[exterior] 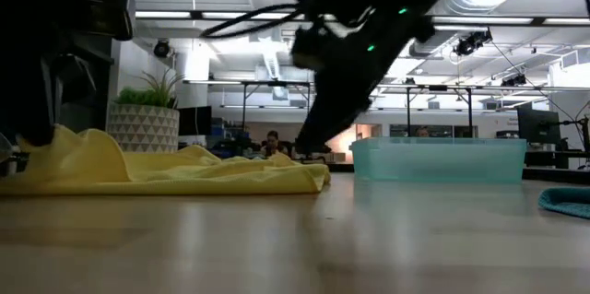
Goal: Fold microfiber towels
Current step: Fold the bottom yellow towel
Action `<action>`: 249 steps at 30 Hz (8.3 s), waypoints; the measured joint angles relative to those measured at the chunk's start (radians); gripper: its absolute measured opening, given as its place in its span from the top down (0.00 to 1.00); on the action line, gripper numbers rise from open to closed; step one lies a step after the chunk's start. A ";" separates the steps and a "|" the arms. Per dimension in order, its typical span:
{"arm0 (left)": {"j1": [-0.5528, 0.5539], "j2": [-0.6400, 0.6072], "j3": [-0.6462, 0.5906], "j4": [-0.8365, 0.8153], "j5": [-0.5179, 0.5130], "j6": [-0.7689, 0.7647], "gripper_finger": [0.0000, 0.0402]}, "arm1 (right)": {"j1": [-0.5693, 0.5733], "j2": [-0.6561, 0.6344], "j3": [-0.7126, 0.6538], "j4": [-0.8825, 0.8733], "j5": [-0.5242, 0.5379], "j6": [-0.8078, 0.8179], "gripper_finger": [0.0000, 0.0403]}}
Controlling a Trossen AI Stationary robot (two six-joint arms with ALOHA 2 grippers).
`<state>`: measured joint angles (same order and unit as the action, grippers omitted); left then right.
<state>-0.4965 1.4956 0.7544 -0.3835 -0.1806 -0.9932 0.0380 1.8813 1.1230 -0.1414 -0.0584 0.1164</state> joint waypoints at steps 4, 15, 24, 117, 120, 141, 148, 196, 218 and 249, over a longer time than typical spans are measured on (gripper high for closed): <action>0.009 -0.006 0.000 0.000 -0.007 0.000 1.00 | -0.017 0.106 0.095 -0.009 0.004 -0.173 0.45; 0.013 -0.005 0.000 -0.002 -0.015 -0.010 1.00 | -0.019 0.152 0.191 -0.058 0.113 -0.417 0.50; 0.013 -0.005 0.000 -0.002 -0.021 0.006 1.00 | -0.016 0.167 0.193 -0.061 0.110 -0.493 0.55; 0.528 -0.378 0.493 -0.613 -0.231 0.647 1.00 | 0.109 -0.693 0.119 -0.586 0.364 0.311 1.00; 0.383 -0.378 0.369 -0.548 -0.226 0.438 1.00 | 0.185 -0.648 0.059 -0.526 0.339 0.391 1.00; -0.102 -0.177 -0.111 0.183 -0.058 -0.410 1.00 | 0.534 -0.366 -0.238 -0.129 0.134 0.951 1.00; -0.126 -0.066 -0.112 0.366 0.101 -0.384 1.00 | 0.589 -0.346 -0.237 -0.056 0.038 1.005 1.00; 0.570 -0.244 -0.112 0.001 -0.084 0.406 1.00 | 0.132 -0.447 -0.239 -0.432 0.225 0.615 1.00; 0.690 -0.246 -0.112 -0.040 -0.165 0.513 0.73 | 0.085 -0.447 -0.238 -0.436 0.278 0.507 0.65; 0.331 -0.308 -0.333 0.344 0.077 0.703 0.55 | 0.316 -0.448 -0.238 -0.467 0.191 0.597 0.45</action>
<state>-0.1656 1.1879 0.4215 -0.0396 -0.1038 -0.2898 0.3538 1.4330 0.8852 -0.6086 0.1322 0.7131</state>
